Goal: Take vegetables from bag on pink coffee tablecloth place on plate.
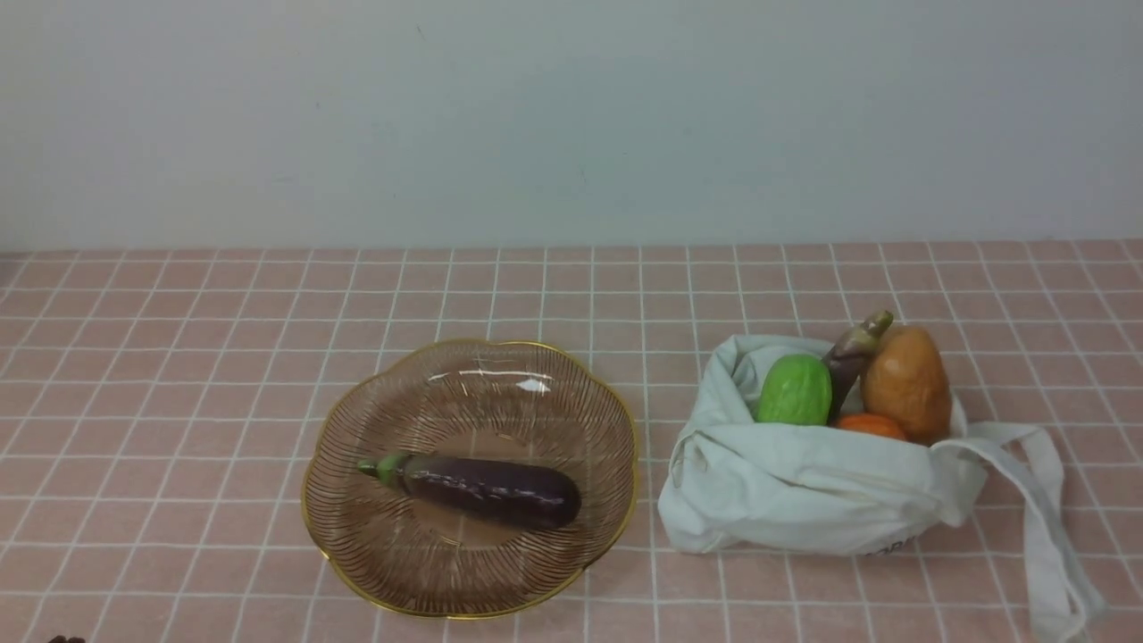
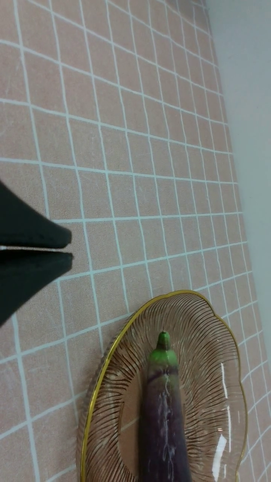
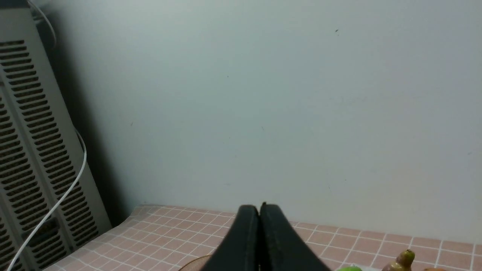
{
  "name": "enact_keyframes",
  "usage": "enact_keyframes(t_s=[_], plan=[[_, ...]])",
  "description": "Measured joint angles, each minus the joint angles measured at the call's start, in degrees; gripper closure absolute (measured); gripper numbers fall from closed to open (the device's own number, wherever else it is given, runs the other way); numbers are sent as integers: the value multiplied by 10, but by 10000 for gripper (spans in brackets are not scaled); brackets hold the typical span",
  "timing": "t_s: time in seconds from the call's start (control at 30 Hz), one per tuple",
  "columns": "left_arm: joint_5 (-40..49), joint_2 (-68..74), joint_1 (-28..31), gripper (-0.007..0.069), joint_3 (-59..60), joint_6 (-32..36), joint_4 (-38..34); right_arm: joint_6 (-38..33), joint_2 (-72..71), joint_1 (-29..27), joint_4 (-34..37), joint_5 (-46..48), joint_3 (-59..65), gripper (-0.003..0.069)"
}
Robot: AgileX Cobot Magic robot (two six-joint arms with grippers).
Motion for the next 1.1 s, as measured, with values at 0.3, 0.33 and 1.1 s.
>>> enact_keyframes(t_s=[0.3,0.33,1.1], plan=[[0,0,0,629,0,0,0,-46,0,0,16,-99,28,673],[0,0,0,629,0,0,0,-53,0,0,22,-101,32,673],[0,0,0,629,0,0,0,-220,0,-314,109,-177,209,673]])
